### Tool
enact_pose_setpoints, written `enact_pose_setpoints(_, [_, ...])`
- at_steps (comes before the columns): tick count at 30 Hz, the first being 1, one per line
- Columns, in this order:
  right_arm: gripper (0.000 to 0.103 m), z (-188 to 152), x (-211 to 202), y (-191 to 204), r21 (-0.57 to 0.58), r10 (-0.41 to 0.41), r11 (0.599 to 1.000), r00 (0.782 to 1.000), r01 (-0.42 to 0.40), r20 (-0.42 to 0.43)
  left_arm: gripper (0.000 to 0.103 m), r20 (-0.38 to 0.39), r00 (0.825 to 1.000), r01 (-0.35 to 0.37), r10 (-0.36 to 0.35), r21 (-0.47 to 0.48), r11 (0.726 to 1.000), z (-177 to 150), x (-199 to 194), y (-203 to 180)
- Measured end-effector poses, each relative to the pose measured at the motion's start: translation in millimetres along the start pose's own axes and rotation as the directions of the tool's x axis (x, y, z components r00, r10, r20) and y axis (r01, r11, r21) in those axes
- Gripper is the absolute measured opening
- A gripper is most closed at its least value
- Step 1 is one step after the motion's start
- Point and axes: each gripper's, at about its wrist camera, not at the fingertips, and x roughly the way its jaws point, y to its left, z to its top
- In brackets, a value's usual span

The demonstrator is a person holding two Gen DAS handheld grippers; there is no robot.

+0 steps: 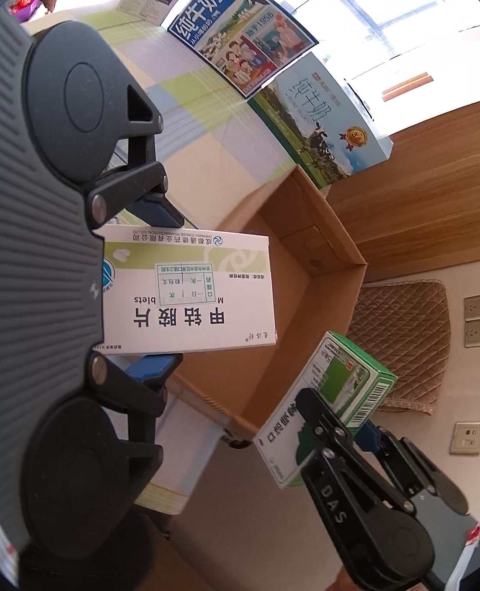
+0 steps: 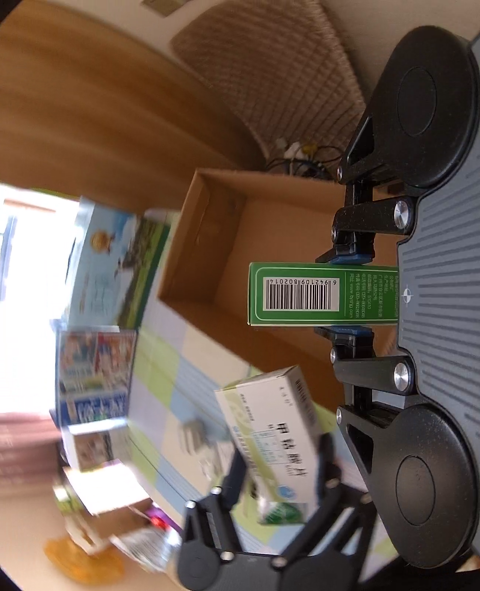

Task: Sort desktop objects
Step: 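Carry both boxes over the cardboard box and open the left tool, then lower the green box into the cardboard box and open the right tool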

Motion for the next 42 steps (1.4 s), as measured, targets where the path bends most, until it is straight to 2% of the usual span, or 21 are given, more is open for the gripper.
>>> enact_pose_setpoints(8, [0.027, 6, 20, -41, 0.114, -0.019, 0.993, 0.999, 0.022, -0.032, 0.067, 0.016, 0.999, 0.054, -0.052, -0.109, 0.993, 35, 37, -2])
enact_pose_setpoints(18, [0.027, 0, 51, -74, 0.198, -0.014, 0.98, 0.999, 0.023, -0.049, 0.067, 0.044, 0.992, 0.126, -0.119, -0.217, 0.968, 48, 70, 4])
enact_pose_setpoints(28, [0.027, -4, 70, -76, 0.202, -0.003, 0.979, 0.997, 0.02, -0.083, 0.068, 0.009, 0.992, 0.125, -0.126, -0.233, 0.964, 40, 93, 4])
enact_pose_setpoints(42, [0.028, -8, 78, -64, 0.185, 0.0, 0.983, 0.994, 0.02, -0.106, 0.067, 0.008, 0.996, 0.085, -0.085, -0.188, 0.978, 28, 81, 9])
